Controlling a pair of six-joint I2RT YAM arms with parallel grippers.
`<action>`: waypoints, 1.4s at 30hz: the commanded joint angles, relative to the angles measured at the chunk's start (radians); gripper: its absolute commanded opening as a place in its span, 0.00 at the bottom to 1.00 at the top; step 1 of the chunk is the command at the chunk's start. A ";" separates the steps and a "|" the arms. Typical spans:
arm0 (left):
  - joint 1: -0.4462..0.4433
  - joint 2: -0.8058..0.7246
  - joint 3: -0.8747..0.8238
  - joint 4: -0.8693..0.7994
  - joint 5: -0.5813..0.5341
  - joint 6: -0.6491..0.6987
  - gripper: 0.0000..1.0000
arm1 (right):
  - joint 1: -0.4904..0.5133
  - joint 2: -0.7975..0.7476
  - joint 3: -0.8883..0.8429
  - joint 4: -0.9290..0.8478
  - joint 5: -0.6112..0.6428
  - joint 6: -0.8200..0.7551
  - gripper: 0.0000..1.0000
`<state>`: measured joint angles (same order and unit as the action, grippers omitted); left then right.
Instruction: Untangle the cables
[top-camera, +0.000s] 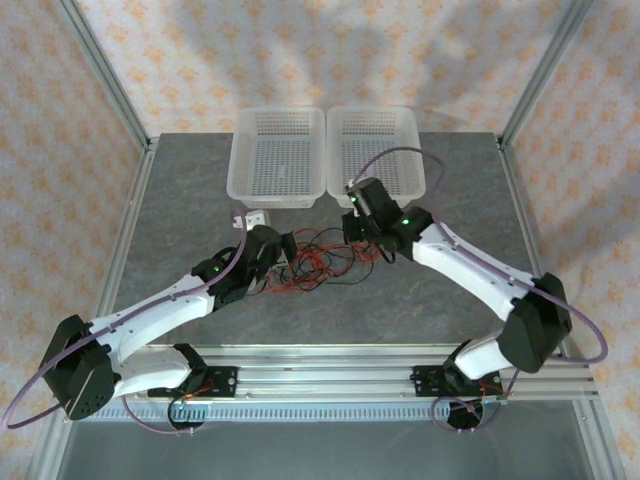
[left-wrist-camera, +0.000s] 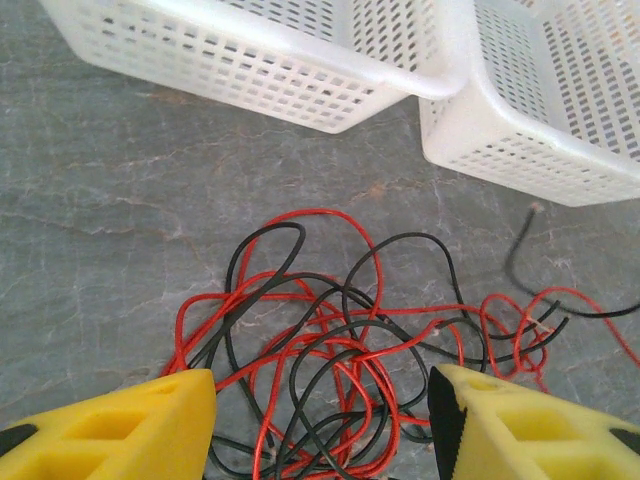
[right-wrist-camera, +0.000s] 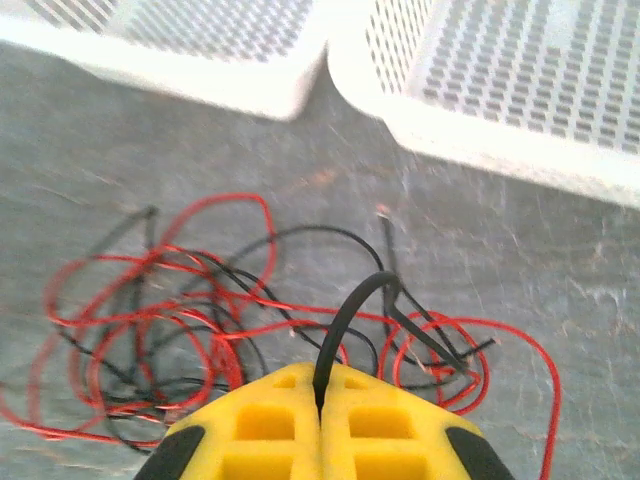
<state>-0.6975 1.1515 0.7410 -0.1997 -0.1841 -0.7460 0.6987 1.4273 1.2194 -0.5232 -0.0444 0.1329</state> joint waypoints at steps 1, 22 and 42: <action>0.011 0.012 0.018 0.049 0.029 0.083 0.59 | -0.026 -0.044 0.031 -0.002 -0.101 0.000 0.00; -0.209 -0.027 0.167 0.385 0.159 0.528 0.71 | -0.071 -0.059 0.342 0.072 -0.380 0.200 0.00; -0.223 0.262 0.157 0.668 -0.399 0.597 0.62 | -0.071 -0.043 0.436 0.146 -0.434 0.334 0.00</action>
<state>-0.9173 1.3823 0.9207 0.3775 -0.4377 -0.1551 0.6315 1.4082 1.6062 -0.4221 -0.4652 0.4442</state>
